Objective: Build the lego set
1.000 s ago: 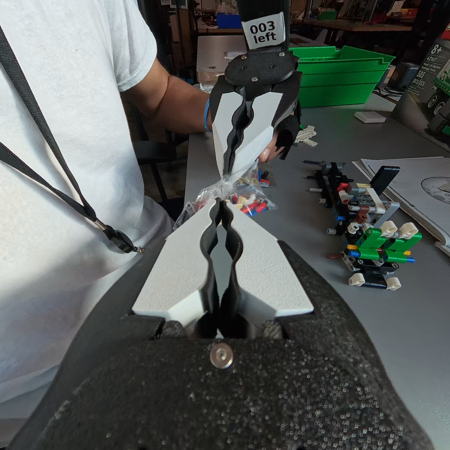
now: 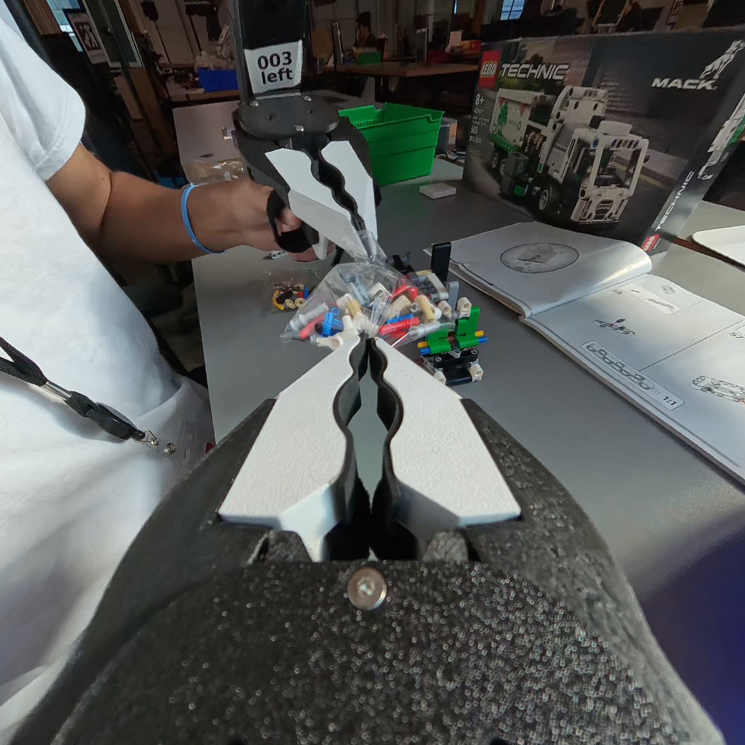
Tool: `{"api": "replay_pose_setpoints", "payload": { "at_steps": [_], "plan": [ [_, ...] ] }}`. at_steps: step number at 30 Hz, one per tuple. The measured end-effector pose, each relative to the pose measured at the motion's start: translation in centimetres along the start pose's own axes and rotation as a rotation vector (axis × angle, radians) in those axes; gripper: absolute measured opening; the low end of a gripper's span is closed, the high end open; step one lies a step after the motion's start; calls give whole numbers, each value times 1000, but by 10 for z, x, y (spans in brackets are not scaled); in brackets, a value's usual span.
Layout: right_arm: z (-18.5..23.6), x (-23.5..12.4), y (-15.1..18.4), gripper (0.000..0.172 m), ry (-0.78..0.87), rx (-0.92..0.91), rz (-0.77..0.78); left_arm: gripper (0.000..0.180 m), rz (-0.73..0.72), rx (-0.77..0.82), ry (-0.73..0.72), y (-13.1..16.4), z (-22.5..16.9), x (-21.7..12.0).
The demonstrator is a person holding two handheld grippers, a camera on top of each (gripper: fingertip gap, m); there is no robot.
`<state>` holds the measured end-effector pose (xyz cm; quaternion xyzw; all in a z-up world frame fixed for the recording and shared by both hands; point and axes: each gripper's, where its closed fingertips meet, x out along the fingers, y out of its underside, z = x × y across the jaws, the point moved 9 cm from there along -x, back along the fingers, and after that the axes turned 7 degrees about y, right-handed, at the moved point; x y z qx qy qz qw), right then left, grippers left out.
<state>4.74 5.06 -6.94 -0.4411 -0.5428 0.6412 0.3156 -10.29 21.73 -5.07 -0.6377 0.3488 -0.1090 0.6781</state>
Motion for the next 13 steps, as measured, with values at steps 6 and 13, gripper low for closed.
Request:
{"api": "replay_pose_setpoints", "payload": {
  "at_steps": [6,13],
  "plan": [
    [-19,-20,0,0,100,101,-48,0,-25,-116,-101,-19,-3,36],
    [-41,-36,33,29,294,180,230,0,134,-247,-270,-8,4,93]
  ]
}}
